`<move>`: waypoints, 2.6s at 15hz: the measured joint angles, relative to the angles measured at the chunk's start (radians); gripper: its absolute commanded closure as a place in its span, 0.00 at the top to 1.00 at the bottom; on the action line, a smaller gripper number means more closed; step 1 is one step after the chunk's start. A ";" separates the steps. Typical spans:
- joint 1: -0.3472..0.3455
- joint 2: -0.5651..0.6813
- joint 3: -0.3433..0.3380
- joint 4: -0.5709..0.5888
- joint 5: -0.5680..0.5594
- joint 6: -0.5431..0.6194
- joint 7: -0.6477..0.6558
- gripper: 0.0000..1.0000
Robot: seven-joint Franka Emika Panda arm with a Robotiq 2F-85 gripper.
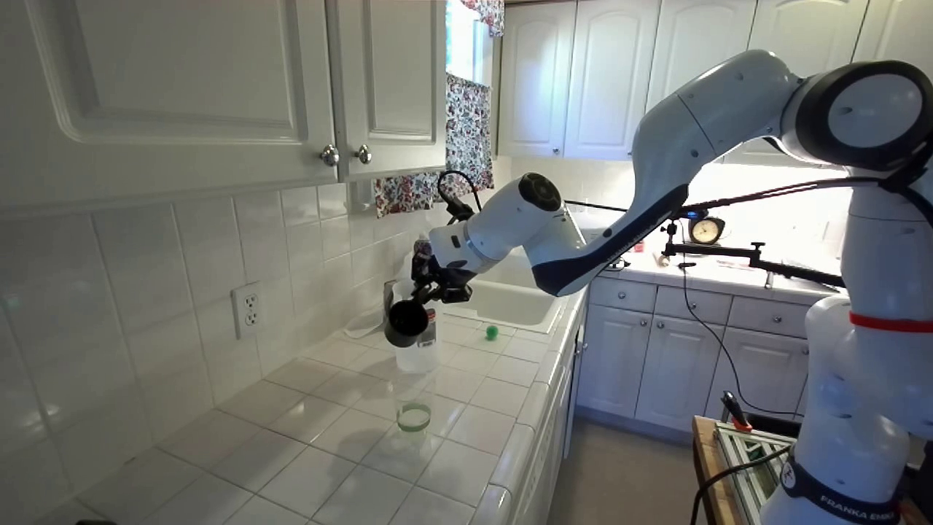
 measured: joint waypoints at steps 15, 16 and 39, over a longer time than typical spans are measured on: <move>0.007 -0.047 0.006 -0.067 -0.299 -0.031 0.274 0.25; 0.007 -0.049 0.006 -0.069 -0.299 -0.031 0.274 0.06; 0.026 -0.049 0.048 -0.054 -0.605 -0.132 0.444 0.06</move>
